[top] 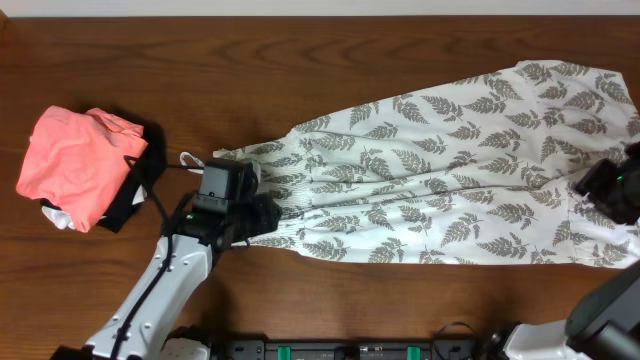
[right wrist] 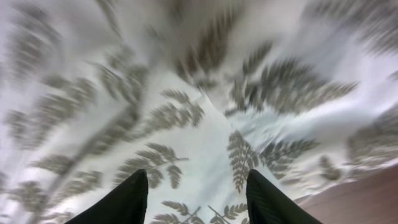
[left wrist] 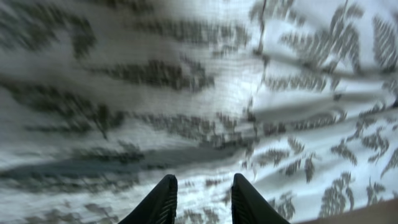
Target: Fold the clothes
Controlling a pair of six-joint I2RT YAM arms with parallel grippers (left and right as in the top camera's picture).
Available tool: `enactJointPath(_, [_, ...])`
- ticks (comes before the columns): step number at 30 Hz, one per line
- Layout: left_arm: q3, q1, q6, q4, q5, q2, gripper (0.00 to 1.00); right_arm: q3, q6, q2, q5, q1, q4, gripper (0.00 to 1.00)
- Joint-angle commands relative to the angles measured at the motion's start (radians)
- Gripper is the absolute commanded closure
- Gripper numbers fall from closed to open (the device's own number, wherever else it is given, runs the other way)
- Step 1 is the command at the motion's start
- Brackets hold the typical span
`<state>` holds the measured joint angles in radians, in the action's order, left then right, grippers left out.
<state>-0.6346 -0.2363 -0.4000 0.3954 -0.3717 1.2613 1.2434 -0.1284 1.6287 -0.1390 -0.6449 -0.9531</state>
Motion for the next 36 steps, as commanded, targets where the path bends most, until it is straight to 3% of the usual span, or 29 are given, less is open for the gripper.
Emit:
enactJointPath(1, [-0.013,-0.005,-0.021,0.024,-0.032,0.043,0.70,0.041,0.014,-0.068,-0.013,0.005,-0.013,0.49])
enactJointPath(9, [-0.012,0.005,-0.020,0.049,-0.030,0.192,0.63,0.040,0.014,-0.120,-0.078,0.005,-0.017,0.48])
enactJointPath(15, [-0.012,0.106,-0.013,0.063,0.012,0.288,0.61,0.040,0.026,-0.124,-0.091,0.005,-0.032,0.48])
enactJointPath(23, [-0.011,0.303,0.069,0.131,0.051,0.307,0.61,0.040,0.026,-0.124,-0.090,0.005,-0.031,0.48])
enactJointPath(31, [-0.011,0.363,0.108,0.139,0.074,0.307,0.61,0.040,0.026,-0.124,-0.090,0.005,-0.031,0.48])
enactJointPath(34, [-0.013,0.372,0.109,0.128,0.045,0.304,0.60,0.040,0.028,-0.124,-0.095,0.005,-0.027,0.48])
enactJointPath(36, [-0.019,0.370,0.143,0.105,-0.060,0.290,0.55,0.040,0.049,-0.124,-0.114,0.008,-0.016,0.48])
